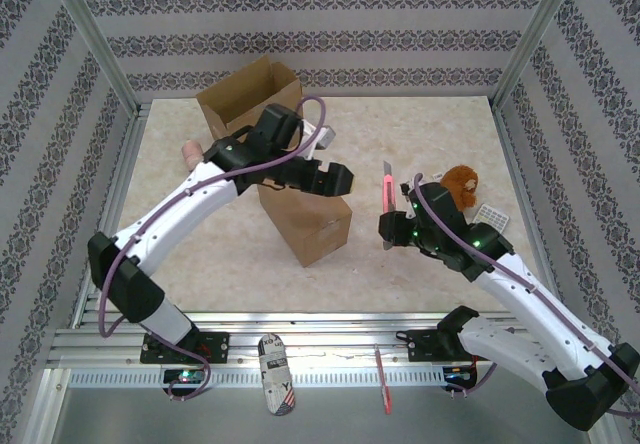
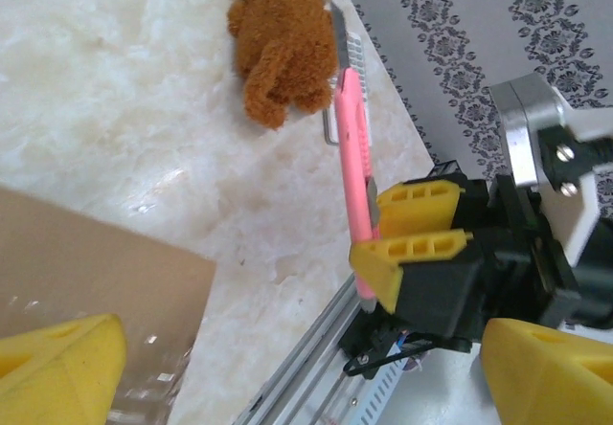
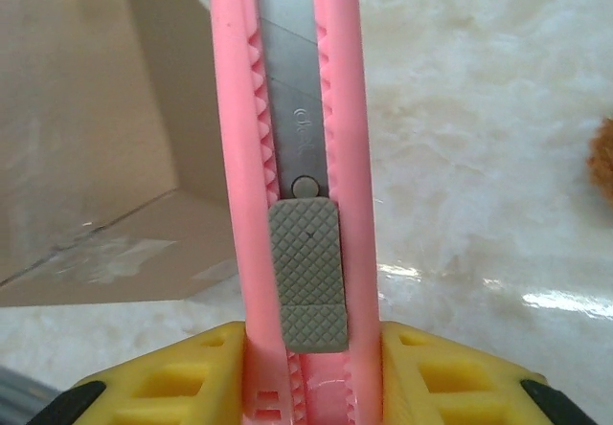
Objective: Unpack the express box
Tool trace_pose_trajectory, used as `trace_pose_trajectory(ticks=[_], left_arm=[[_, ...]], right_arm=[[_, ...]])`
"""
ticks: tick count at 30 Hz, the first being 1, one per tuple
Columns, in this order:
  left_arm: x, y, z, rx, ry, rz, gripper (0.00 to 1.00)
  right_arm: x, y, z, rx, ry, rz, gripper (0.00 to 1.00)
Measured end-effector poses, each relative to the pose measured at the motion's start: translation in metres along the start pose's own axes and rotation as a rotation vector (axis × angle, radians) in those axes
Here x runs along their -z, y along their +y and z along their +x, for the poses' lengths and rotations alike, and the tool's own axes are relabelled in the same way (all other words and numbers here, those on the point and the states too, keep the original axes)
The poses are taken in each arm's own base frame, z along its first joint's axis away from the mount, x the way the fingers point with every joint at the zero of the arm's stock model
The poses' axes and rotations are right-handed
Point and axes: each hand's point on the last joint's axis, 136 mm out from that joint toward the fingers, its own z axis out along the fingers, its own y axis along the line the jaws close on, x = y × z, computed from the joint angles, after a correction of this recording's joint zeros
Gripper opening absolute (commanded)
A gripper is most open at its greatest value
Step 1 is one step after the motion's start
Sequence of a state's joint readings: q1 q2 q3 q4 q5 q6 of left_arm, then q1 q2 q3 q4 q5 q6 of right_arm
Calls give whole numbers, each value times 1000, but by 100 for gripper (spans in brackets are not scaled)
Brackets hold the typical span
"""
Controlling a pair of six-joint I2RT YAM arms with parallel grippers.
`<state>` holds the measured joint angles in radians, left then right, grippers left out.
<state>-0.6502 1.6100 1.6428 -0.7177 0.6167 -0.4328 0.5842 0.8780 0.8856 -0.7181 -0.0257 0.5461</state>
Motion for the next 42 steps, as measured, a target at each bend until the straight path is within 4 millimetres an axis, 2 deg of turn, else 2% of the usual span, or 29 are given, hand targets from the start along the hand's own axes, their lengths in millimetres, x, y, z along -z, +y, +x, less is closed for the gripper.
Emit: trace_pose_trajectory(ticks=[6,10,21,28,33,38,42], left_arm=[[-25,-12,-11,-17,15,11,93],[-34,-14,-12,-13,25,13,87],[-46,-3,-11,7,38,-20,52],[-46,-3,-11,6,36,-24,41],[-47,-1,-11,12,37,-26,29],[-47,-6,-13,15,35,-12,17],[-45,-14,-16,8,26,11,0]], right_arm=[[5,24,-9,95,14,-87,32],[3,39,-9,141,35,-134,32],[2,56,-15,164,27,-212,33],[2,61,-16,165,25,-233,33],[3,63,-16,165,25,-244,33],[1,63,-16,162,28,-247,33],[0,64,-17,162,26,-248,33]])
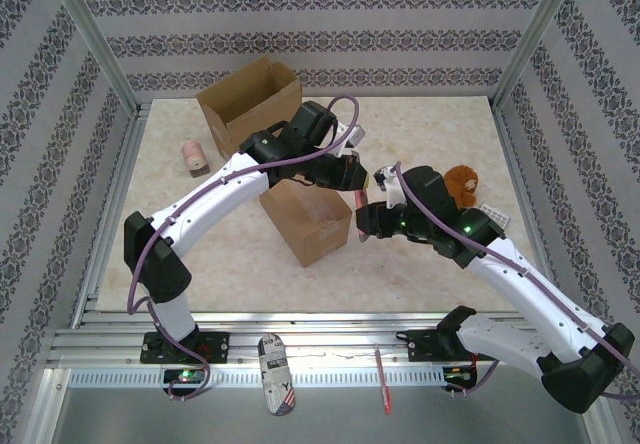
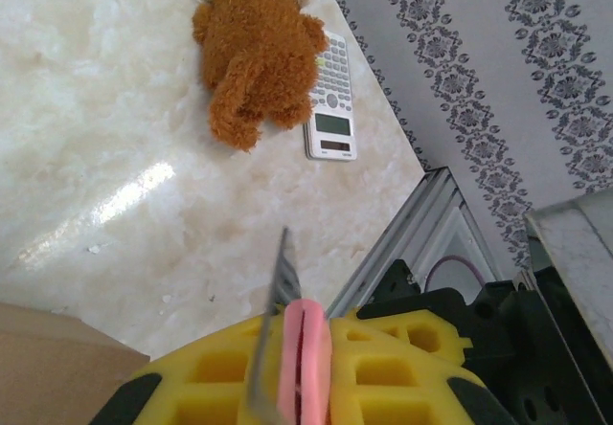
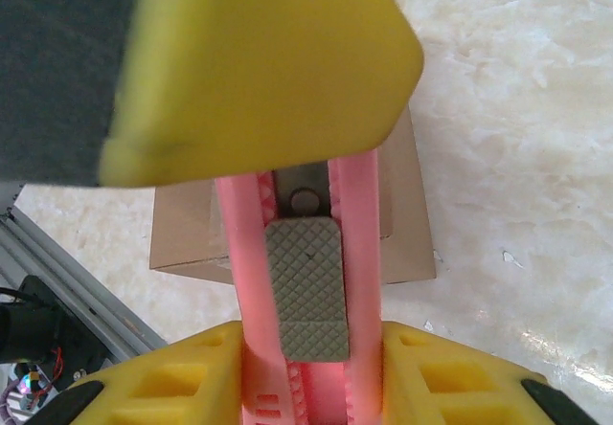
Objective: Unpack the express box
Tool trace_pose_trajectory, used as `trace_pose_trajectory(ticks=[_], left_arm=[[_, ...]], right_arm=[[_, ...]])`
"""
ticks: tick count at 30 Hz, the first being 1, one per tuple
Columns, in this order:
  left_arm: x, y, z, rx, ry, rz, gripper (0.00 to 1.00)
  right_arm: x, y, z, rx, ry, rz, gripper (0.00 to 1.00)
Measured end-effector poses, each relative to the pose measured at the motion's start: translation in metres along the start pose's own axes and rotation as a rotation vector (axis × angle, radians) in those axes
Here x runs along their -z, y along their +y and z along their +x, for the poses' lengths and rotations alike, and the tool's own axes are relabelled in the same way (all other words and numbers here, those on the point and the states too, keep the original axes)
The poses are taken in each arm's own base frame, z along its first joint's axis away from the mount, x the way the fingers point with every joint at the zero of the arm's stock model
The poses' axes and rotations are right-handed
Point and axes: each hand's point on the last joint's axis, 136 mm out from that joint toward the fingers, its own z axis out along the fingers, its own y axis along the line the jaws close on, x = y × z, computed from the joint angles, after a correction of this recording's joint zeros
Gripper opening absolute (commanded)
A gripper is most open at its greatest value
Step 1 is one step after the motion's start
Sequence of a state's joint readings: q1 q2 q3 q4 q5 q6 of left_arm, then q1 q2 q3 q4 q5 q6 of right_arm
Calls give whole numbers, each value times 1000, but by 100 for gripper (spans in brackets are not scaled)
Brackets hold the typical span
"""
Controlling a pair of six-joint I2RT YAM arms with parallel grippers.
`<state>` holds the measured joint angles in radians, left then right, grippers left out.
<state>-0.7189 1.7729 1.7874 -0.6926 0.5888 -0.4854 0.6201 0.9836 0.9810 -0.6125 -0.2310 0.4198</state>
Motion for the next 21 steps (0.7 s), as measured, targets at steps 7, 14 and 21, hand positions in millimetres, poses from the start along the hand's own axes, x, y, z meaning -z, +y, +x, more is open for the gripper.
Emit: trace_pose_trajectory(ticks=[7,14,21], left_arm=[[-1,5,0,3,-7,-21,0],[4,6,-7,-2,-40,0,0],[44,1,-33,26,-180,131,0]], right_arm=[[3,5,-8,-16,-36,-20,62],[16,13,-24,-41,-124,-87,75],[32,8,-47,-148,-257,-199,78]])
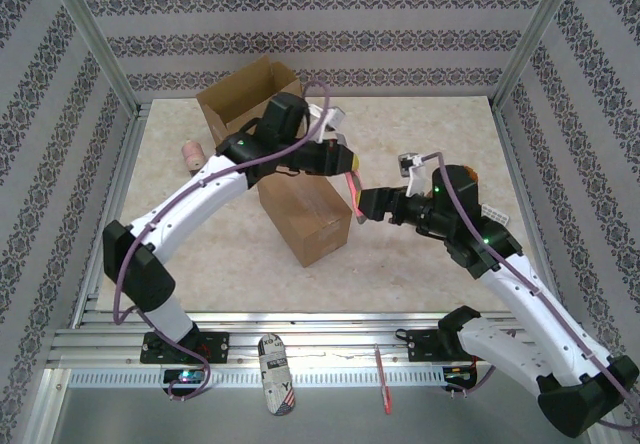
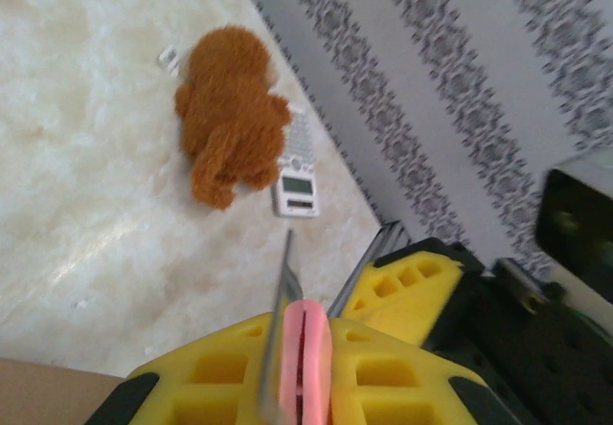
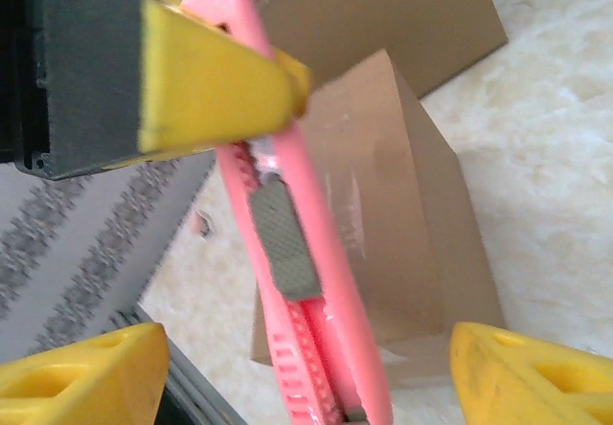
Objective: Unpack the express box
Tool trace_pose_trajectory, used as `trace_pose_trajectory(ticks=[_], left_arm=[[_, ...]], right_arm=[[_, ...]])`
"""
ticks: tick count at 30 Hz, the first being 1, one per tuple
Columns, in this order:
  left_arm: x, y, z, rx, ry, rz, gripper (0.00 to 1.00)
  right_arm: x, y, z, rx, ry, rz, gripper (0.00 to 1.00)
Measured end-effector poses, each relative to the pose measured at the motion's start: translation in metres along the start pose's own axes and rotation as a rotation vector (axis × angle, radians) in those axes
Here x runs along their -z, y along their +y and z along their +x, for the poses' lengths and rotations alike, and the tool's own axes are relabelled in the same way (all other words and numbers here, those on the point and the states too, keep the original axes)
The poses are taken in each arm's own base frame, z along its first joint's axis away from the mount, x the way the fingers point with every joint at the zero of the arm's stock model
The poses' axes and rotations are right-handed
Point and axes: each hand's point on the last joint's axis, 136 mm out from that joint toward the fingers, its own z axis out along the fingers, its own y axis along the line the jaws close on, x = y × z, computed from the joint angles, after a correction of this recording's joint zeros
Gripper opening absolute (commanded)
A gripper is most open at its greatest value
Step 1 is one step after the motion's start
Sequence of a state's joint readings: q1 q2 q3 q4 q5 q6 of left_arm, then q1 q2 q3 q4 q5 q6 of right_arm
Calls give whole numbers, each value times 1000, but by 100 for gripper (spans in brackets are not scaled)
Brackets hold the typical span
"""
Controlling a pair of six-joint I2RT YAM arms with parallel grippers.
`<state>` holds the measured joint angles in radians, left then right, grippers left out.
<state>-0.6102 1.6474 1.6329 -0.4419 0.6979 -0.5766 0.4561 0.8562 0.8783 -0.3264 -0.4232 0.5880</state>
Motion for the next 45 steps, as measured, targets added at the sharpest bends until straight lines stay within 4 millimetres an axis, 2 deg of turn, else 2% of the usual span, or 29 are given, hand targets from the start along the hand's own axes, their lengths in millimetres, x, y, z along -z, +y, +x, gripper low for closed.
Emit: trace_pose_trajectory(ticks=[3,7,15,21,24,39,45], left_arm=[[17,-8,-15,5,-70,63,0],[35,-21,-25,9,-144,143,0],[56,-38,-41,5,-247,226,0],[62,-44,-49,13,-306,263,0],[63,-44,-52,24,-328,280,0],[69,-50,-48,32,-334,314,0],[70,-51,-45,28,-329,321,0]], right_arm=[[1,3,-10,-34,-42,-55,79],[2,18,-22,-50,-84,-144,80],[-4,46,-43,-70,-140,-318,75],[-4,69,-49,-57,-162,-412,71],[-4,75,-53,-53,-174,-440,66],[-12,79,-64,-73,-197,-476,41],[-15,80,-68,-83,-202,-488,37]])
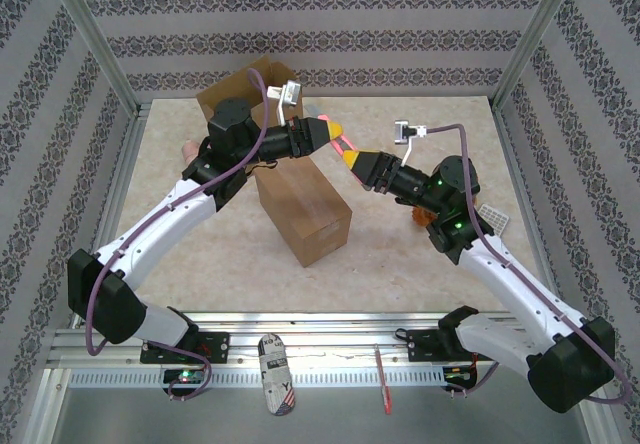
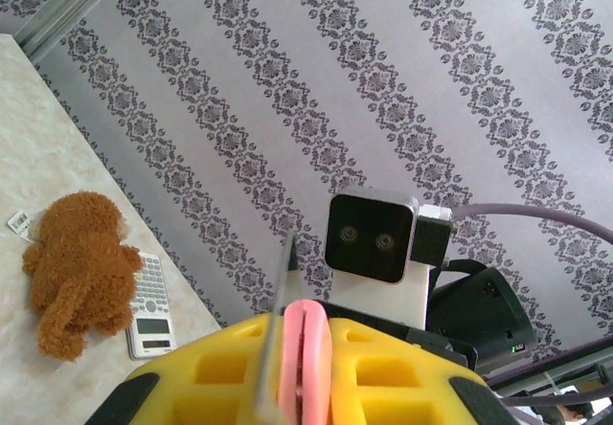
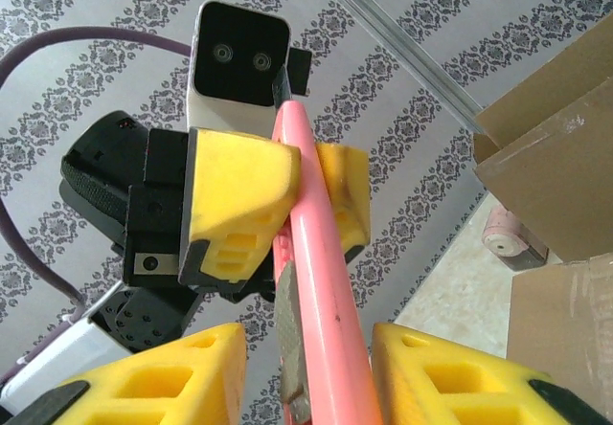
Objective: Unpack the express box
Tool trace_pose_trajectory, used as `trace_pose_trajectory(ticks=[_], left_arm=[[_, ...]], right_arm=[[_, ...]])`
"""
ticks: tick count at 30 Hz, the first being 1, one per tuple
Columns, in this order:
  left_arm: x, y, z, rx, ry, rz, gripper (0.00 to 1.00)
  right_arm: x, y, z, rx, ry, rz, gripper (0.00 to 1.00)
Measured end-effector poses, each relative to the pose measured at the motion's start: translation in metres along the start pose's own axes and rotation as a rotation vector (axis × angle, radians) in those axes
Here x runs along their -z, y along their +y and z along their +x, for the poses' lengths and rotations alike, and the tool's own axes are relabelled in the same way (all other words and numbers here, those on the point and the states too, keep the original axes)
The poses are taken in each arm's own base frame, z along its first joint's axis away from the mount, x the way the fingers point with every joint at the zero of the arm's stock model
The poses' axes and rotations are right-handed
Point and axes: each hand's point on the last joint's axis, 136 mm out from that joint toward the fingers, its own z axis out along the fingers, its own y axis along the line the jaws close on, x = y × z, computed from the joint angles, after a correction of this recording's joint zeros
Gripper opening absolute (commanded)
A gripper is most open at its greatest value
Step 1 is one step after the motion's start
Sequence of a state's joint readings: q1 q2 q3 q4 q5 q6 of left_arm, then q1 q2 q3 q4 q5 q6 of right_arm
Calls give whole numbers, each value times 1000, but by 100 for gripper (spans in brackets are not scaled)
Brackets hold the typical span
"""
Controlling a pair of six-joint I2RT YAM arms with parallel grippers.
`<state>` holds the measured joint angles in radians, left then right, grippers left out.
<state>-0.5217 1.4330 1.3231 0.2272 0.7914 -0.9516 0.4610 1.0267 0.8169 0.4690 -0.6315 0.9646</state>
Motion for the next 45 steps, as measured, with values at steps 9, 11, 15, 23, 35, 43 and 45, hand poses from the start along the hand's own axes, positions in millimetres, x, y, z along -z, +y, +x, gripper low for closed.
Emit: trace_pose_trajectory(ticks=[9,11,15,23,35,43,45], left_arm=[[0,-2,1,-7,3,12,0],[0,-3,1,-7,3,13,0],[0,-4,0,-1,2,19,0],[4,-14,0,-6,7,47,9],[10,-2,-4,-37,-26,-13,100],[59,-6,-23,-92,-112,-137,96],[77,3,-25,-89,-136,-222,94]], right_arm=[[-3,0,0,-11,3,-11,31],[-3,0,0,-14,3,-11,29],[-3,3,-1,-10,3,-22,22],[-3,13,0,-7,9,-60,0],[-3,8,-3,-12,-16,-32,0],[-4,-5,2,-5,20,50,0],[-4,-7,1,11,30,82,0]])
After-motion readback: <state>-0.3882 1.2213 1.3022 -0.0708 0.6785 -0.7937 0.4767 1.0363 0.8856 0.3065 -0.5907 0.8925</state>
